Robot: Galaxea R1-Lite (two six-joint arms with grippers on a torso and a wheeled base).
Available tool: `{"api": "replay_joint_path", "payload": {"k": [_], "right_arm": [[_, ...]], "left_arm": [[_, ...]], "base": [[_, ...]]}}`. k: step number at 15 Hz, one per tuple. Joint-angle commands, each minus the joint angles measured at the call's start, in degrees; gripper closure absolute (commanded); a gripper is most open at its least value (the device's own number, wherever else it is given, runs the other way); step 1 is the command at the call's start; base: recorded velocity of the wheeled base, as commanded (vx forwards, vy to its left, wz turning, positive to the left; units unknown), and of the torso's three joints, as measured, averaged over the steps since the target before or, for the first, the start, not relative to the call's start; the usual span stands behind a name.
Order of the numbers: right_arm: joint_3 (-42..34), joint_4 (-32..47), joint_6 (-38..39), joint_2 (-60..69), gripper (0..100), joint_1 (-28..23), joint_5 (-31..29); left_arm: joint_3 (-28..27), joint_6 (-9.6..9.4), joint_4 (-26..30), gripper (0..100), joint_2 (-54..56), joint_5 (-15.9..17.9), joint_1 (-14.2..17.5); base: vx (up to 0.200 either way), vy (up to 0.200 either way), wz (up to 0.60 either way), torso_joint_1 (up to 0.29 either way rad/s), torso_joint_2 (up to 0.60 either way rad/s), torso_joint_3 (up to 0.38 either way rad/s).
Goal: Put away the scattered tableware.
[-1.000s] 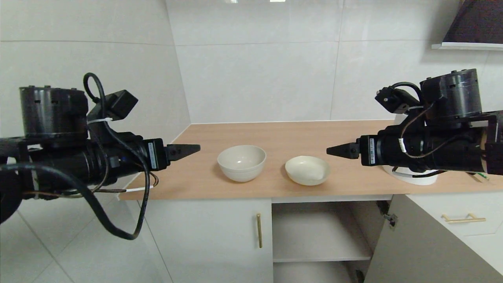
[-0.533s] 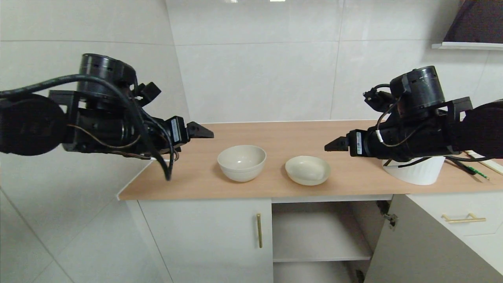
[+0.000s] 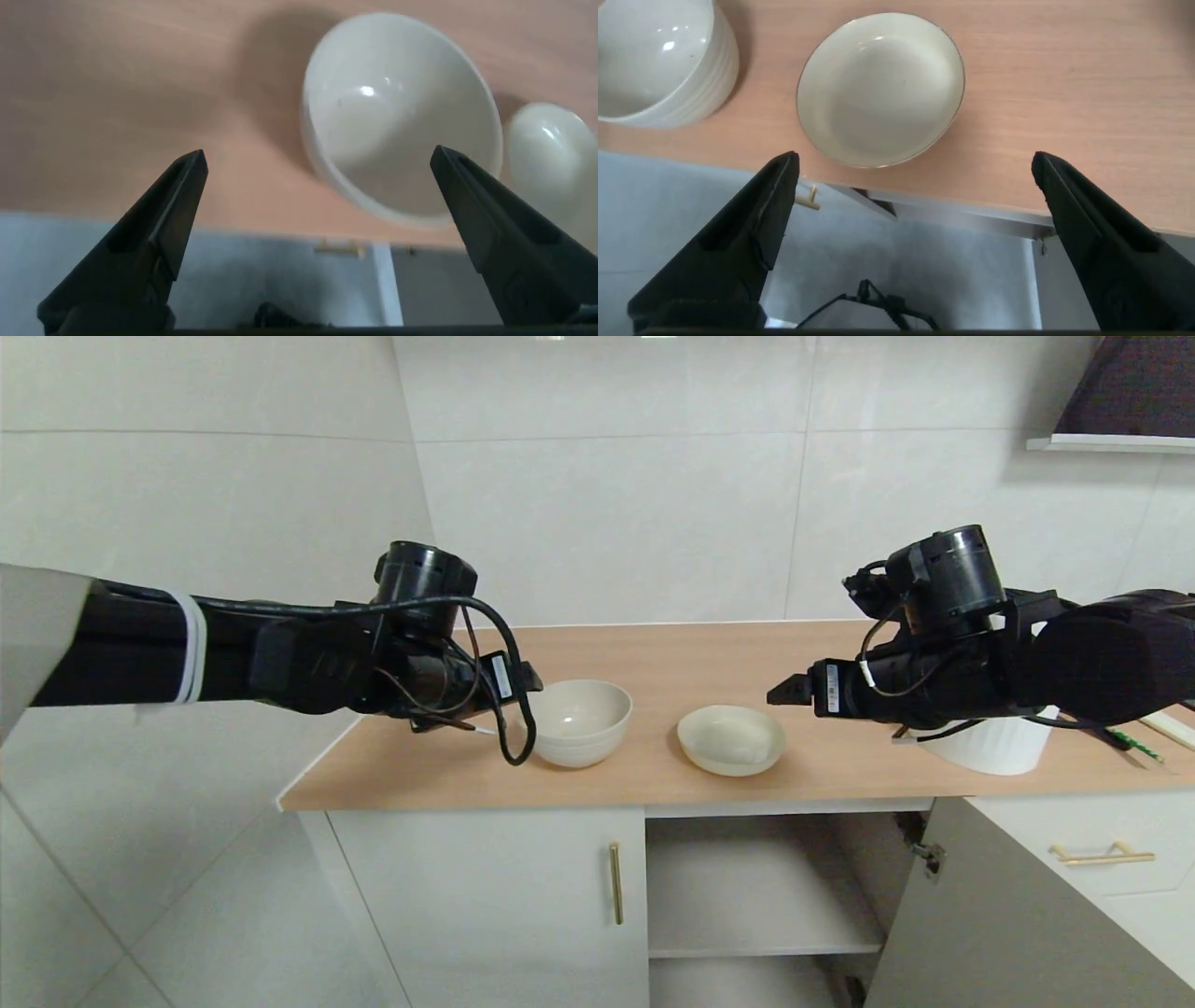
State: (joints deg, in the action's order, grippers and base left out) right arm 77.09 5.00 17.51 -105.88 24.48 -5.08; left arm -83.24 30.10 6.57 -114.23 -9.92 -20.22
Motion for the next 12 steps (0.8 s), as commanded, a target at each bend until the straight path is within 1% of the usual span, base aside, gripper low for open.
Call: {"api": "replay_joint_path", "payload": {"k": [1, 2, 3, 11, 12], "right_arm": [[-0.19, 0.01, -0.02, -0.12, 0, 0.04, 0.07], [-0.63, 0.1, -0.02, -0.21, 0, 0.13, -0.01], [-0.89, 0.01, -0.1, -0.12, 0, 0.04, -0.01], [-0.98, 0.01, -0.1, -0.12, 0, 0.13, -0.1], [-0.98, 0.01, -0.02, -0.12, 0, 0.13, -0.1]], "left_arm": [[-0.61, 0.05, -1.91, 0, -4.07, -0.45, -0.17], [-0.61, 0.05, -4.81, 0, -6.36, -1.06, -0.25], [-0.61, 0.05, -5.6, 0, -7.06, -1.06, -0.25], [-0.87, -0.13, -5.69, 0, -8.56, -0.8, -0.17], [-1.23, -0.13, -5.69, 100, -8.73, -0.71, -0.17]], "base": [[0.0, 0.0, 0.0, 0.0, 0.0, 0.0], [0.0, 0.0, 0.0, 0.0, 0.0, 0.0], [0.0, 0.0, 0.0, 0.0, 0.0, 0.0], [0.0, 0.0, 0.0, 0.0, 0.0, 0.0], [0.0, 0.0, 0.0, 0.0, 0.0, 0.0]]}}
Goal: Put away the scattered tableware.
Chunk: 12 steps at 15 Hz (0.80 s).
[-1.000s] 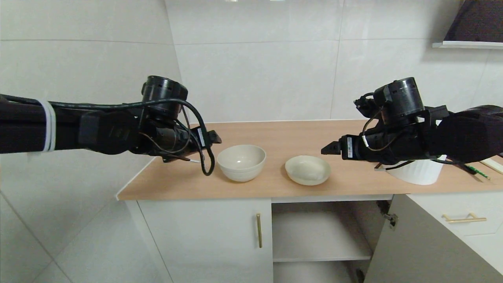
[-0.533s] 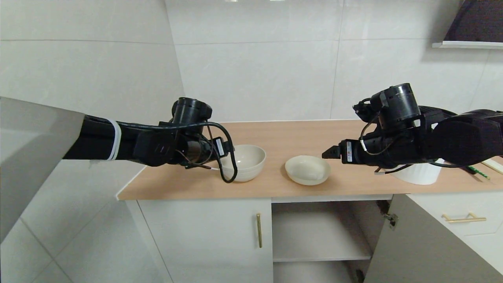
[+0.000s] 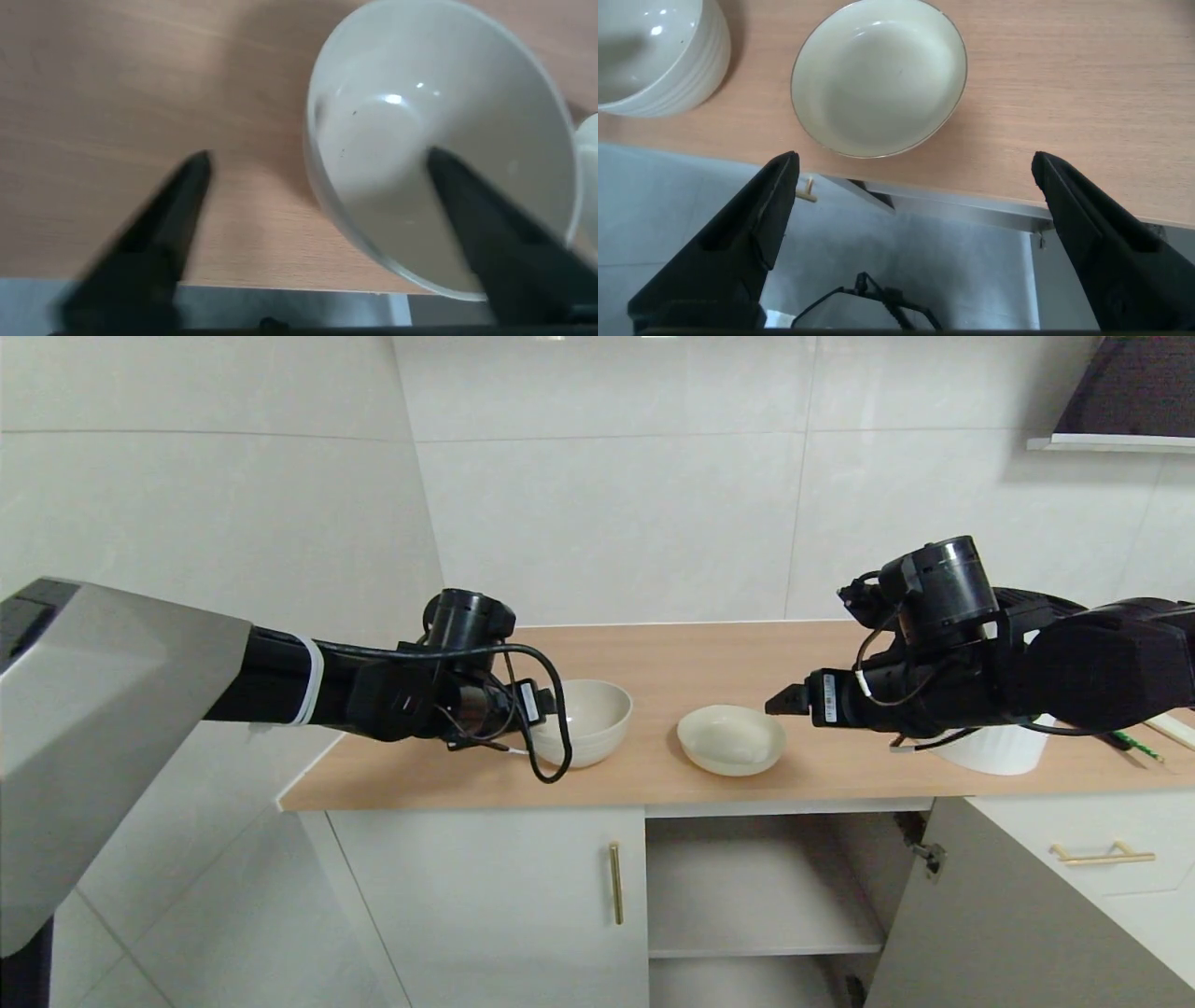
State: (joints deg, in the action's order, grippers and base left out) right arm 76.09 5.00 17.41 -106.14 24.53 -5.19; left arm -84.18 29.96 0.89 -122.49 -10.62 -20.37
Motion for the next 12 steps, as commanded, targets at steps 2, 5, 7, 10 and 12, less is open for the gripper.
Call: {"api": "replay_joint_path", "payload": {"k": [2, 5, 7, 10, 12], "right_arm": [[0.02, 0.01, 0.08, 0.15, 0, 0.08, -0.96], [0.02, 0.01, 0.08, 0.41, 0, -0.01, -1.31], [0.11, 0.01, 0.08, 0.41, 0, 0.08, -1.31], [0.55, 0.01, -0.01, -0.82, 0, -0.01, -1.66], [1.51, 0.01, -0.01, -3.81, 0, -0.01, -4.83]], "left_arm": [[-0.29, 0.01, 0.08, 100, -1.17, -0.02, -0.11], [-0.29, 0.09, 0.08, 100, -1.7, -0.02, -0.64], [-0.02, 0.18, 0.25, 100, -0.2, -0.1, -0.64], [2.79, 0.09, 0.25, 100, 5.51, 0.6, -0.99], [5.51, 0.01, 0.08, 100, 8.06, 3.94, -1.95]], "base": [[0.0, 0.0, 0.0, 0.0, 0.0, 0.0], [0.0, 0.0, 0.0, 0.0, 0.0, 0.0], [0.0, 0.0, 0.0, 0.0, 0.0, 0.0], [0.0, 0.0, 0.0, 0.0, 0.0, 0.0], [0.0, 0.0, 0.0, 0.0, 0.0, 0.0]]}}
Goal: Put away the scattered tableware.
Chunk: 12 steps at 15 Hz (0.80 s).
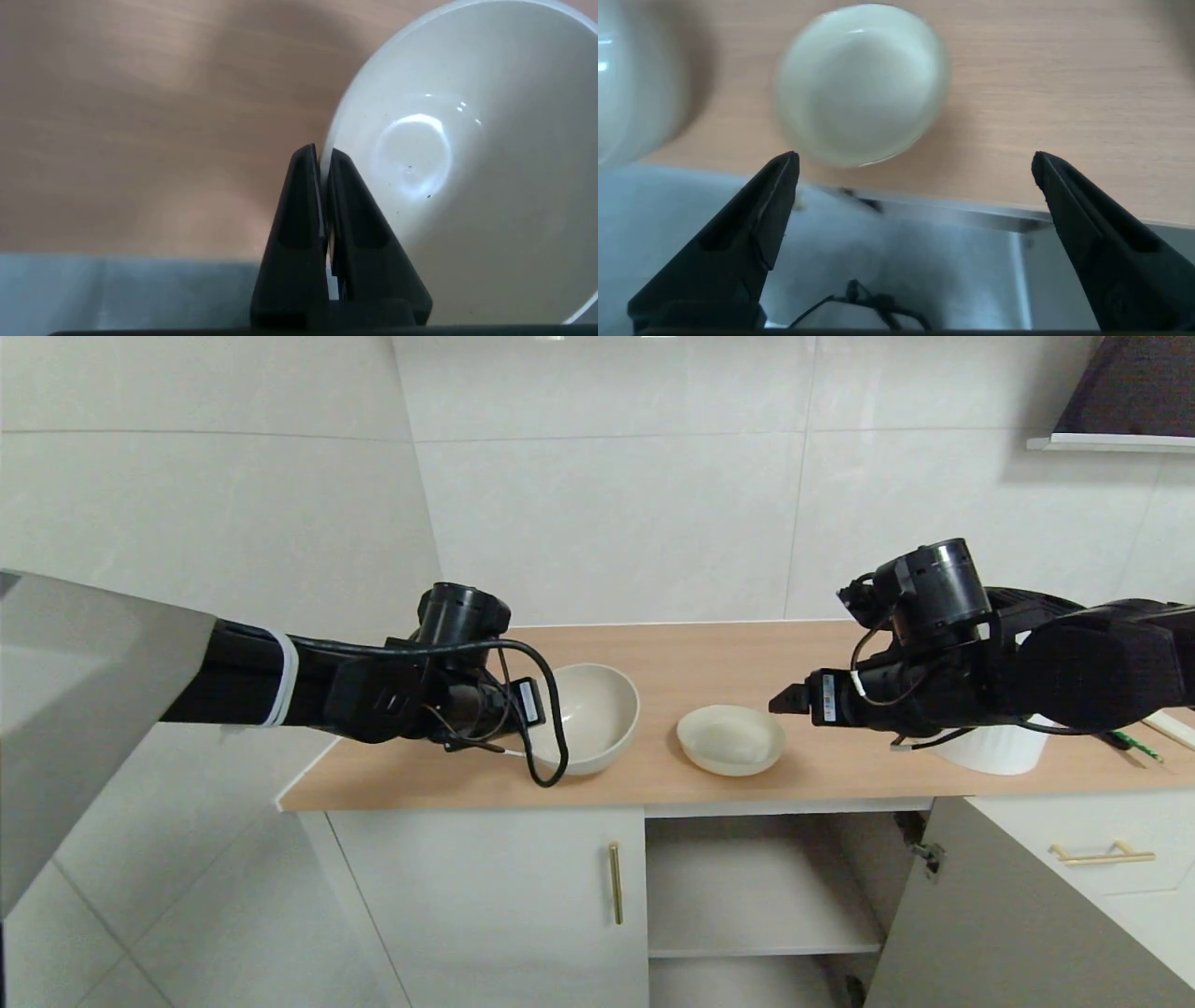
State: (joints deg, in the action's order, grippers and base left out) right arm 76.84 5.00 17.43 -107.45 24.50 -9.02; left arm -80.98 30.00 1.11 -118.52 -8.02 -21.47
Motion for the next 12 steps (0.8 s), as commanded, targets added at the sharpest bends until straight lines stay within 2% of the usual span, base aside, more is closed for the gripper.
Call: {"api": "replay_joint_path", "payload": {"k": [1, 6, 8, 12], "right_arm": [[1.56, 0.01, -0.03, -4.96, 0, 0.02, -3.99], [5.6, -0.25, 2.25, -13.31, 0, -0.07, -7.59], [7.54, -0.43, 3.49, -16.21, 0, -0.25, -10.14], [7.98, -4.65, 3.49, -18.06, 0, -1.21, -10.75]], "left_arm": [[3.29, -0.12, -0.23, 100, 4.43, 3.28, -1.65], [4.08, -0.12, -0.23, 100, 6.1, 4.07, -1.91], [4.78, -0.21, -0.23, 100, 6.46, 4.07, -3.41], [5.22, -0.12, -0.23, 100, 7.34, 4.07, -3.84]], "base": [[0.0, 0.0, 0.0, 0.0, 0.0, 0.0], [0.0, 0.0, 0.0, 0.0, 0.0, 0.0], [0.0, 0.0, 0.0, 0.0, 0.0, 0.0], [0.0, 0.0, 0.0, 0.0, 0.0, 0.0]]}}
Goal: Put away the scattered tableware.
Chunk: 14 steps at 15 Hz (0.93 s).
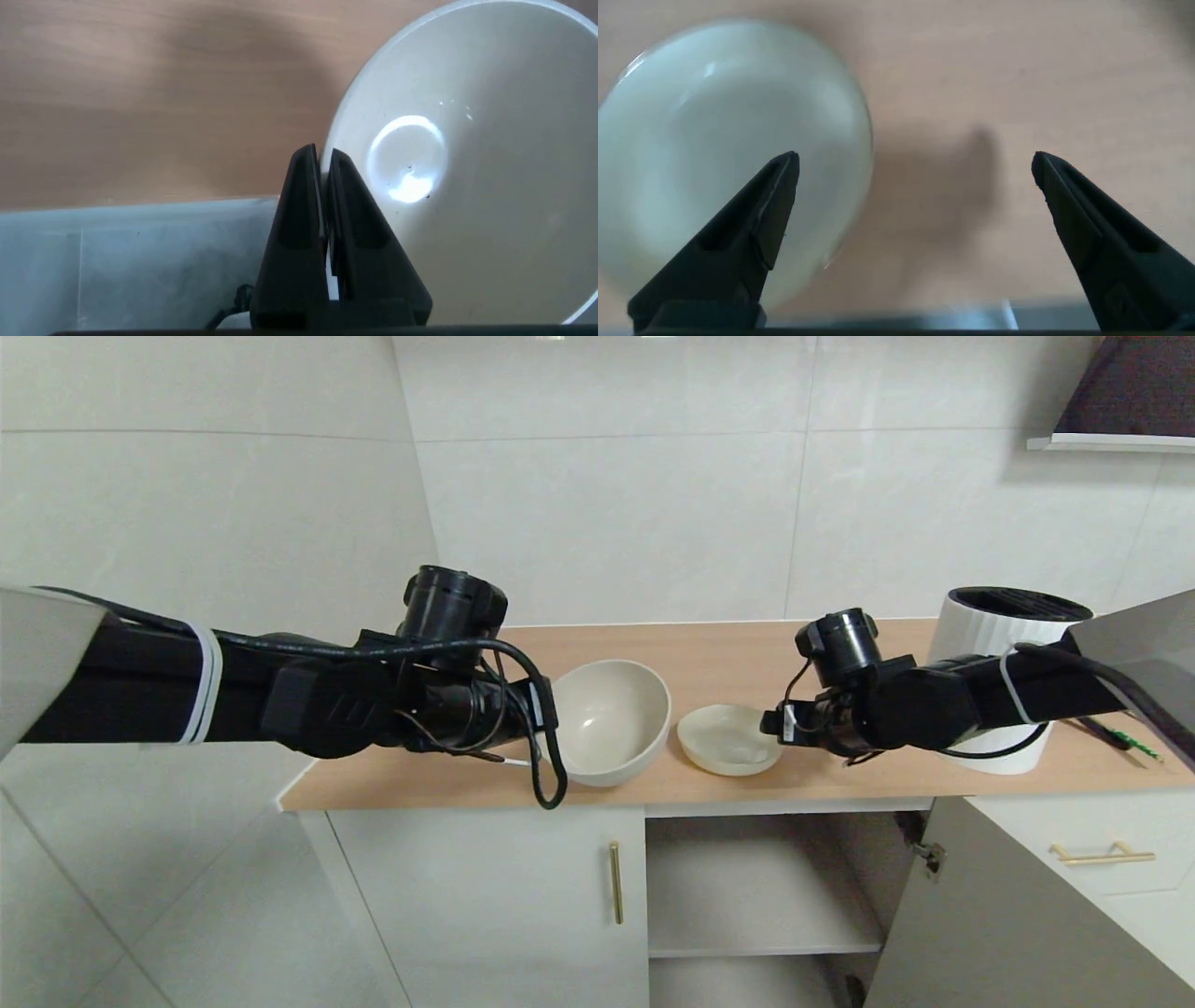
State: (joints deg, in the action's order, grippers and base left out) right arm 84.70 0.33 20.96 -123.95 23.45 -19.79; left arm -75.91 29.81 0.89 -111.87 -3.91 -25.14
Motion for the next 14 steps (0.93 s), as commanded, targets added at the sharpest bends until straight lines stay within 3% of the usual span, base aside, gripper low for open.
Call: {"api": "replay_joint_path", "payload": {"k": [1, 6, 7, 14], "right_arm": [[0.2, -0.24, -0.04, -1.82, 0, -0.34, -0.17], [0.55, -0.5, 0.05, -2.7, 0, -0.43, -0.43], [0.55, -0.5, -0.04, -2.78, 100, -0.43, -0.43], [0.03, -0.15, 0.05, -0.41, 100, -0.43, 0.27]], "left_arm": [[0.68, 0.08, -0.1, 100, 1.04, -0.04, -1.05], [0.94, 0.08, -0.01, 100, 2.19, -0.04, -1.76], [1.2, 0.08, -0.01, 100, 2.54, -0.04, -1.76], [1.47, 0.08, -0.01, 100, 4.12, -0.04, -1.85]], "base": [[0.0, 0.0, 0.0, 0.0, 0.0, 0.0], [0.0, 0.0, 0.0, 0.0, 0.0, 0.0], [0.0, 0.0, 0.0, 0.0, 0.0, 0.0], [0.0, 0.0, 0.0, 0.0, 0.0, 0.0]]}}
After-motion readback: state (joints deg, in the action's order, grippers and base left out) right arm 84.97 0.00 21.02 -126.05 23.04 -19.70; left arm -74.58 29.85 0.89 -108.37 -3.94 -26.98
